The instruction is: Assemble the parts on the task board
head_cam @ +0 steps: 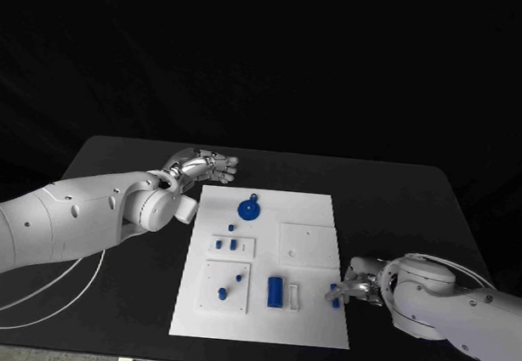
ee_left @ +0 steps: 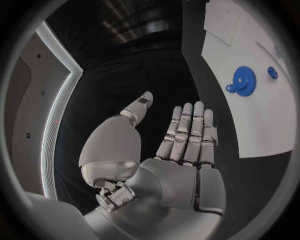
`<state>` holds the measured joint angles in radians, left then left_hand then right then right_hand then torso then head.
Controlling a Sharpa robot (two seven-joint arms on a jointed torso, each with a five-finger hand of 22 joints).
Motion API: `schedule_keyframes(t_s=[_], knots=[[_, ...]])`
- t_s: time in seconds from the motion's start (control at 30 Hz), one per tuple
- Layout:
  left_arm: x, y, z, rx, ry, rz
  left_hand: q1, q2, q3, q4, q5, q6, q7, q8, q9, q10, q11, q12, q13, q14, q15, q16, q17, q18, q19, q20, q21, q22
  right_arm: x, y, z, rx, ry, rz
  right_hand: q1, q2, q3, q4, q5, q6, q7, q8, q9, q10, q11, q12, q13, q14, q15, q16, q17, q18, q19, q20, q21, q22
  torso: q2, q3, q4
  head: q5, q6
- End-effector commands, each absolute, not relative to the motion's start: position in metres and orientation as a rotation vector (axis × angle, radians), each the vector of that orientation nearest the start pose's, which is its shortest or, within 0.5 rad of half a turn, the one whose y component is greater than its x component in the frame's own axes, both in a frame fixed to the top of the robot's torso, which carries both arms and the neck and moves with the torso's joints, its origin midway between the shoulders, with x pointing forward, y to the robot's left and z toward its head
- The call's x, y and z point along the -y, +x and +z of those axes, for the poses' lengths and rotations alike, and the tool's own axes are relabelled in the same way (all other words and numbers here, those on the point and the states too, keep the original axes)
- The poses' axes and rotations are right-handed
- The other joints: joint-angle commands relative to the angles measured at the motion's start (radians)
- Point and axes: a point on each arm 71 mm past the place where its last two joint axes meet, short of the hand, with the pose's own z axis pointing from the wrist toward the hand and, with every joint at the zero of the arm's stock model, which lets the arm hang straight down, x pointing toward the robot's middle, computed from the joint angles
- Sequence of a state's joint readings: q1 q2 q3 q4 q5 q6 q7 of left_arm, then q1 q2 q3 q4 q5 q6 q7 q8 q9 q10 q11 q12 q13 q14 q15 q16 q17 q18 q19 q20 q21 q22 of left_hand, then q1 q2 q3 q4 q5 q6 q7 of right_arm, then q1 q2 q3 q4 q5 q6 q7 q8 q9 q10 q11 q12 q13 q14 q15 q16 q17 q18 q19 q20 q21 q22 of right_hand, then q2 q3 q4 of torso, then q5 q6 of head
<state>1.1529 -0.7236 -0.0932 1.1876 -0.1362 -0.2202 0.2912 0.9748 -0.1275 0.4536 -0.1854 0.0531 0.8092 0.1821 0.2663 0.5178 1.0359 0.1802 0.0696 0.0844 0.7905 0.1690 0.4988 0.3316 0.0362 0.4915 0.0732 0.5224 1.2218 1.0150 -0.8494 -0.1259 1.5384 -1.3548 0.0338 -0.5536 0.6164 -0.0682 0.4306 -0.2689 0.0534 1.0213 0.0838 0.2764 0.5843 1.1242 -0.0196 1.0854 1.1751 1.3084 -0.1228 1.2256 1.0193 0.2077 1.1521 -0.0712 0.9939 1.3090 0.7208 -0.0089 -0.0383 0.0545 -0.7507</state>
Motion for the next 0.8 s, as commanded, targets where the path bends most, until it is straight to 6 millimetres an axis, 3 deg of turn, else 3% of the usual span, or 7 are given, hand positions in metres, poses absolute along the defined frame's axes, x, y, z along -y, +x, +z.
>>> schedule_keyframes(t_s=[0.03, 0.17, 0.27, 0.4, 0.53, 0.63, 0.8], knots=[[-0.246, 0.526, -0.245, -1.588, -1.084, -1.302, -0.005, 0.006, -0.004, 0.002, -0.003, 0.007, -0.001, 0.005, -0.002, -0.001, 0.000, 0.003, -0.001, 0.009, -0.001, -0.003, 0.001, -0.009, -0.004, -0.004, -0.005, 0.001, 0.226, 0.412, -0.330, -2.373, -0.002, 0.168, 0.000, 0.010, -0.005, -0.002, -0.004, -0.005, 0.005, -0.004, -0.004, -0.002, -0.003, -0.006, 0.001, -0.003, -0.007, -0.006, 0.001, 0.054, 0.000, -0.005, -0.004, 0.015, 0.000, 0.0000, 0.0003, 0.000, 0.000], [-0.246, 0.526, -0.245, -1.589, -1.085, -1.301, -0.005, 0.006, -0.004, 0.002, -0.003, 0.006, -0.001, 0.005, -0.002, -0.001, 0.000, 0.003, -0.001, 0.009, -0.001, -0.003, 0.001, -0.009, -0.004, -0.004, -0.005, 0.001, 0.225, 0.413, -0.332, -2.370, -0.012, 0.159, 0.070, 0.044, 0.060, -0.008, -0.004, -0.001, 0.004, -0.004, -0.004, 0.002, -0.004, -0.006, 0.001, 0.000, -0.007, -0.006, 0.000, 0.054, 0.006, -0.008, -0.003, 0.014, 0.000, 0.0001, -0.0007, 0.002, -0.002], [-0.246, 0.526, -0.245, -1.591, -1.086, -1.301, -0.005, 0.006, -0.004, 0.002, -0.003, 0.006, -0.001, 0.005, -0.002, 0.000, 0.000, 0.003, -0.001, 0.009, -0.001, -0.003, 0.001, -0.009, -0.004, -0.004, -0.005, 0.001, 0.226, 0.413, -0.333, -2.370, -0.011, 0.155, 0.150, 0.002, 0.178, 0.024, -0.002, 0.003, 0.007, -0.004, -0.004, 0.007, 0.000, -0.007, 0.001, 0.004, -0.003, -0.008, -0.002, 0.054, 0.015, 0.002, -0.002, 0.013, -0.001, 0.0001, -0.0008, 0.002, -0.003], [-0.246, 0.525, -0.245, -1.592, -1.086, -1.300, -0.005, 0.007, -0.004, 0.002, -0.003, 0.006, -0.001, 0.005, -0.002, 0.000, 0.000, 0.003, -0.002, 0.009, -0.001, -0.003, 0.002, -0.009, -0.004, -0.004, -0.005, 0.001, 0.228, 0.413, -0.333, -2.372, -0.008, 0.154, 0.190, 0.001, 0.237, 0.029, -0.004, 0.006, 0.008, -0.004, -0.003, 0.009, -0.001, -0.006, 0.002, 0.005, -0.003, -0.008, -0.003, 0.054, 0.016, 0.006, -0.001, 0.014, -0.001, 0.0009, -0.0012, 0.003, -0.005], [-0.246, 0.525, -0.245, -1.592, -1.086, -1.299, -0.005, 0.007, -0.004, 0.003, -0.003, 0.006, -0.001, 0.005, -0.002, -0.001, 0.000, 0.003, -0.002, 0.009, -0.001, -0.003, 0.002, -0.009, -0.004, -0.004, -0.006, 0.002, 0.231, 0.413, -0.334, -2.388, 0.029, 0.165, 0.203, 0.007, 0.295, 0.053, -0.004, 0.010, 0.008, -0.004, -0.002, 0.011, 0.000, -0.007, 0.003, 0.007, -0.002, -0.008, -0.004, 0.054, 0.018, 0.013, 0.001, 0.016, -0.001, 0.0009, -0.0017, 0.002, -0.005], [-0.246, 0.525, -0.245, -1.593, -1.086, -1.300, -0.005, 0.007, -0.004, 0.003, -0.003, 0.006, -0.001, 0.005, -0.002, -0.001, 0.000, 0.003, -0.002, 0.009, -0.001, -0.003, 0.002, -0.009, -0.004, -0.004, -0.006, 0.002, 0.234, 0.413, -0.335, -2.401, 0.061, 0.174, 0.179, 0.014, 0.306, 0.087, -0.004, 0.013, 0.008, -0.003, -0.002, 0.013, 0.001, -0.007, 0.003, 0.007, -0.001, -0.009, -0.005, 0.054, 0.017, 0.017, 0.001, 0.016, -0.001, 0.0011, -0.0016, 0.002, -0.005], [-0.246, 0.525, -0.245, -1.592, -1.086, -1.300, -0.004, 0.008, -0.004, 0.003, -0.003, 0.006, -0.001, 0.005, -0.002, -0.001, 0.000, 0.003, -0.002, 0.009, -0.001, -0.003, 0.002, -0.009, -0.004, -0.004, -0.006, 0.002, 0.242, 0.412, -0.335, -2.405, 0.116, 0.185, 0.171, 0.015, 0.321, 0.100, -0.004, 0.019, 0.007, -0.001, -0.001, 0.016, -0.001, -0.005, 0.004, 0.007, -0.002, -0.008, -0.005, 0.054, 0.017, 0.019, 0.004, 0.017, -0.001, 0.0015, -0.0013, 0.002, -0.004]])
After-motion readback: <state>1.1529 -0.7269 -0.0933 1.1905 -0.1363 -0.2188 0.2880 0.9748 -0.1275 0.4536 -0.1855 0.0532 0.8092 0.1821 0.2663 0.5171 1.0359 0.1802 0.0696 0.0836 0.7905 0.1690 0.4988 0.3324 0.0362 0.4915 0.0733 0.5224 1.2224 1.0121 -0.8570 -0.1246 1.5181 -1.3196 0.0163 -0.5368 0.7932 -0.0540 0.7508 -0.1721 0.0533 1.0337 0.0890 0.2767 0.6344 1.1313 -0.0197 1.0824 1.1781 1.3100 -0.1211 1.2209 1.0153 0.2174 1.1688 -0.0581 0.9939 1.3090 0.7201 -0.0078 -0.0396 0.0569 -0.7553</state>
